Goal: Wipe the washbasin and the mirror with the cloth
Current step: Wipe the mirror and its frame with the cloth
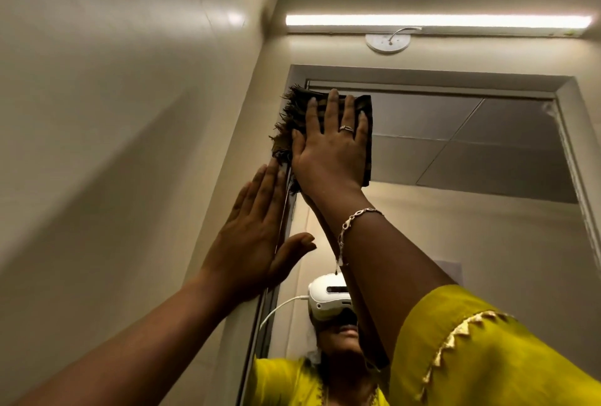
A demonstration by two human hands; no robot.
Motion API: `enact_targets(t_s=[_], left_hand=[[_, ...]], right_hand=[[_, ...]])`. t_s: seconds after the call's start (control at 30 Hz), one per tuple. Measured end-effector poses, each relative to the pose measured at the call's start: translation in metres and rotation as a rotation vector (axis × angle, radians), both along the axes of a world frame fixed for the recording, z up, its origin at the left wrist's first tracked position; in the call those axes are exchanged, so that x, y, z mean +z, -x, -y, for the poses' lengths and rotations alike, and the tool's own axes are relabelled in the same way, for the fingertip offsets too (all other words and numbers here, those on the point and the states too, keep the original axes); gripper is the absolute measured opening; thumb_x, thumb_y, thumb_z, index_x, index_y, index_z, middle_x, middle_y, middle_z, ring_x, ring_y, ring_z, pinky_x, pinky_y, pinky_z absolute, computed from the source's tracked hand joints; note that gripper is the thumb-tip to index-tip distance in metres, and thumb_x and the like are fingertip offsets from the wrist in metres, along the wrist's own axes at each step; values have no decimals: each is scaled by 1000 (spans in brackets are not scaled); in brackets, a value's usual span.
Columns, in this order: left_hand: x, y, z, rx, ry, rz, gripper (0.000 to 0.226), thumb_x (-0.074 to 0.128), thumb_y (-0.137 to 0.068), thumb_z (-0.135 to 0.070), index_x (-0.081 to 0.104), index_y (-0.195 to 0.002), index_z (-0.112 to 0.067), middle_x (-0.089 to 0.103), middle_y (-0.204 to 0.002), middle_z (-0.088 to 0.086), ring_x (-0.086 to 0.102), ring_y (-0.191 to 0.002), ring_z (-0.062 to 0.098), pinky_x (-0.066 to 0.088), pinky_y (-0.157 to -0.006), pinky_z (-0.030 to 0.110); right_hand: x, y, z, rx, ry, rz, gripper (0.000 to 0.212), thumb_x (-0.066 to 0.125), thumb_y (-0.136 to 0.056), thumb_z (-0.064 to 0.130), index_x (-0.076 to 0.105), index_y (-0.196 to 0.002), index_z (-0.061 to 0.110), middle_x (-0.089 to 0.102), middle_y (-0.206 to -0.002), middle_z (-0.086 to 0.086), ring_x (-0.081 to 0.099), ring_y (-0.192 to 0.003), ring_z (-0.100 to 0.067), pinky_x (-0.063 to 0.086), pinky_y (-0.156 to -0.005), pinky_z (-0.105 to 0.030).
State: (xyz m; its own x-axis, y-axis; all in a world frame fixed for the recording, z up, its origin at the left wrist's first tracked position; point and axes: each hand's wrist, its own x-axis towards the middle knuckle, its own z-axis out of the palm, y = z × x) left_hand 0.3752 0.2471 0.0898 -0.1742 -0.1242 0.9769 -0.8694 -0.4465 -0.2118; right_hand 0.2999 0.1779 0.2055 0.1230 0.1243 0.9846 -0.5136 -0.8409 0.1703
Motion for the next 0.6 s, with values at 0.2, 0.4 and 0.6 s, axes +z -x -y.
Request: enact_targets(t_s=[0.2, 0.4, 0.6], left_hand=[[0, -1, 0, 55, 2, -4, 87, 4, -89, -68, 11, -143, 0, 7, -152, 17, 0, -141, 20, 0, -113, 27], [-1, -1, -2, 103, -20, -1, 87, 4, -88, -69, 6, -145, -3, 0, -153, 15, -9, -141, 15, -4, -113, 23], [-1, 2, -3, 150, -33, -5, 87, 7, -89, -69, 5, -145, -2, 0, -153, 17, -10, -141, 15, -9, -113, 19]], right_hand=[[-10, 5, 6, 11, 13, -6, 56, 17, -98, 43, 3, -148, 21, -7, -157, -12, -11, -143, -31, -12, -114, -45], [-16, 29, 30, 44, 36, -2, 55, 20, -98, 44, 7, -148, 24, -5, -157, -9, -10, -143, -29, -13, -114, -43], [-21, 62, 63, 45, 32, 43, 55, 23, -97, 43, 13, -147, 24, 2, -157, -8, -4, -144, -29, -9, -114, -42]])
